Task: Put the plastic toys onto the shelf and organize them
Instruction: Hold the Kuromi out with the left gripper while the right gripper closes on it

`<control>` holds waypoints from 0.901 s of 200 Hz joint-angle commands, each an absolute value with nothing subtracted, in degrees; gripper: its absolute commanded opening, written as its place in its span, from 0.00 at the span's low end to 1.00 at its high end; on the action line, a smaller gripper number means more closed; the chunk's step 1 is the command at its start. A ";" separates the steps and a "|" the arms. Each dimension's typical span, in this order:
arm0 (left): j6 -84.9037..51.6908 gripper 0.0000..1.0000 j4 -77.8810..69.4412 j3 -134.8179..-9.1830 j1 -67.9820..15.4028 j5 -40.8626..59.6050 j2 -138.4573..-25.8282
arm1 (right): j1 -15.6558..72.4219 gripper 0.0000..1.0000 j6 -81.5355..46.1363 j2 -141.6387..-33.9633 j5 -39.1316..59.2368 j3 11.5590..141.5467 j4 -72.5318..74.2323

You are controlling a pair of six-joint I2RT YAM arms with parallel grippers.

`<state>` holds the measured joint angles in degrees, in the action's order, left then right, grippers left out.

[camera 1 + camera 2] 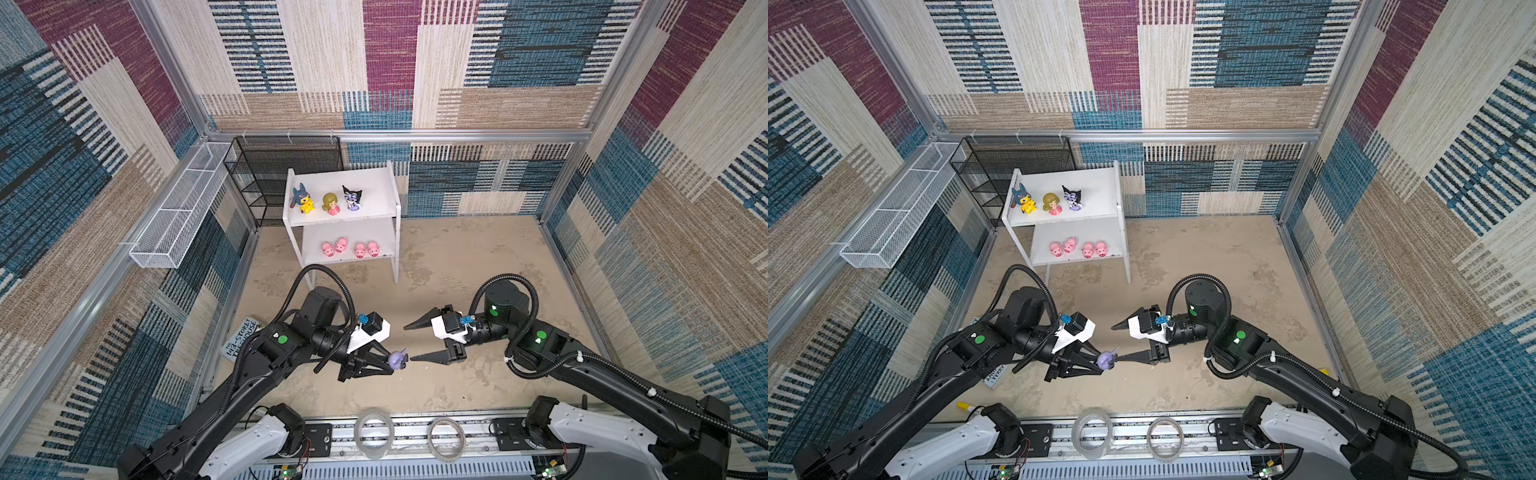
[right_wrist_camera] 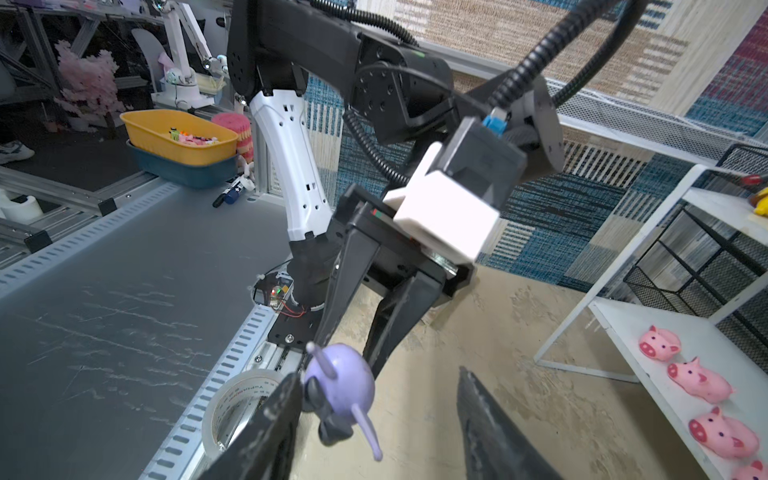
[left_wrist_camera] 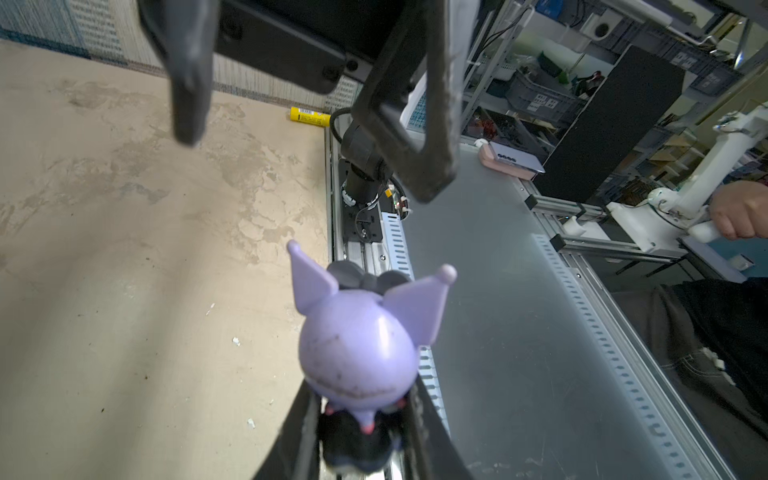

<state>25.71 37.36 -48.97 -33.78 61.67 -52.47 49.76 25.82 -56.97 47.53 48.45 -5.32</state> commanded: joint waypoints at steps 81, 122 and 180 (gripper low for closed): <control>26.67 0.23 35.51 -48.46 -32.08 71.73 -52.90 | 59.92 0.73 35.70 -59.39 30.74 55.47 -21.89; 26.76 0.23 35.43 -48.24 -32.08 70.85 -52.46 | 60.79 0.67 37.13 -62.79 30.90 59.23 -24.40; 26.49 0.23 35.07 -47.90 -32.08 69.39 -52.47 | 61.65 0.48 37.96 -65.27 32.22 62.42 -26.62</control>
<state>25.96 36.21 -47.90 -32.16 69.28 -52.49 61.34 36.71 -64.69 31.53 61.25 -25.36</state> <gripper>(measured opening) 0.261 0.512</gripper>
